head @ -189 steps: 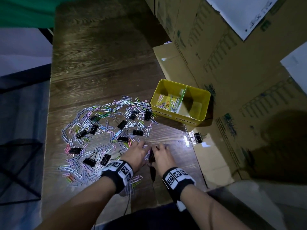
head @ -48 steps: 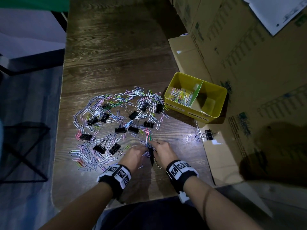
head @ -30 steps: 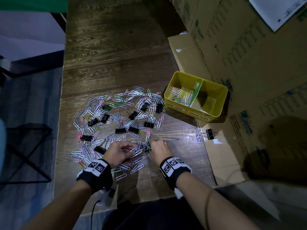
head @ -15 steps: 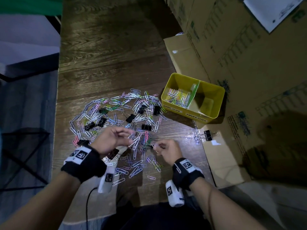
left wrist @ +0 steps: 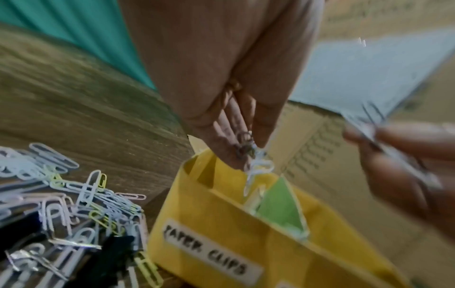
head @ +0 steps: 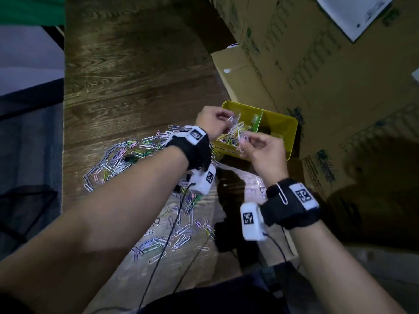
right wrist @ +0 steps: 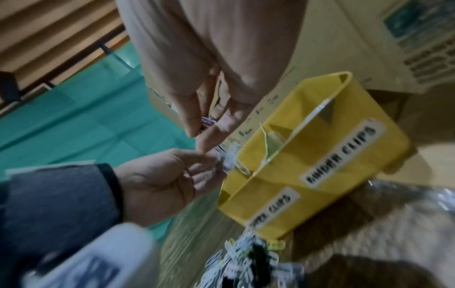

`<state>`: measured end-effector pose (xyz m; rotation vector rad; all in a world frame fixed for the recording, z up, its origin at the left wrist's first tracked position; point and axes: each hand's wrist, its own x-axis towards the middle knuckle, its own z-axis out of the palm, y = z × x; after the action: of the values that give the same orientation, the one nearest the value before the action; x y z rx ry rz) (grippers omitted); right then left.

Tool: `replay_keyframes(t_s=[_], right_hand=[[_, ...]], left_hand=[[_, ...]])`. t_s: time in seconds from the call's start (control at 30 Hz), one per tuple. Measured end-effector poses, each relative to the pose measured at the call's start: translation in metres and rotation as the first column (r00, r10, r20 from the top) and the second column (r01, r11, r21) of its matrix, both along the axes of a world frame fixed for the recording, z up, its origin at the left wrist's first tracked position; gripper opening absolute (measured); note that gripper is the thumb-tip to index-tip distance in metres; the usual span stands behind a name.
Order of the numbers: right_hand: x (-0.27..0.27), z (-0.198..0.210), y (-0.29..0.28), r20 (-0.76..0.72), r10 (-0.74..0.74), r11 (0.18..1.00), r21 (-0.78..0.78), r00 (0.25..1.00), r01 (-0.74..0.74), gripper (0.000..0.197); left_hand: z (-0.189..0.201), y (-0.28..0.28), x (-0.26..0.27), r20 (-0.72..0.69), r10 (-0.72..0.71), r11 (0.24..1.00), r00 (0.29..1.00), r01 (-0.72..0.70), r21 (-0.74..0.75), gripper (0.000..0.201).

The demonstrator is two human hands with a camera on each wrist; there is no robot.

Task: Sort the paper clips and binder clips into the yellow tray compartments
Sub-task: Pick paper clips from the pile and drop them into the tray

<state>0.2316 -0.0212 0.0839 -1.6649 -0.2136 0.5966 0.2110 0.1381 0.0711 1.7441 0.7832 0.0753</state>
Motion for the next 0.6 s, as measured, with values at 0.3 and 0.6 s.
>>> replay_keyframes(t_s=[0.3,0.6], right_hand=[[0.063,-0.027,0.049,0.304,0.304,0.827,-0.555,0.903,-0.092,0.029],[0.012,-0.005,0.03,0.348,0.665,0.709,-0.573,0.661,-0.412,0.008]], left_hand=[[-0.005,-0.006,-0.044,0.044,-0.087,0.961,0.995,0.072,0.268,0.023],[-0.047,-0.019,-0.192,-0.437,-0.243,0.841,0.866,0.412,0.349,0.03]])
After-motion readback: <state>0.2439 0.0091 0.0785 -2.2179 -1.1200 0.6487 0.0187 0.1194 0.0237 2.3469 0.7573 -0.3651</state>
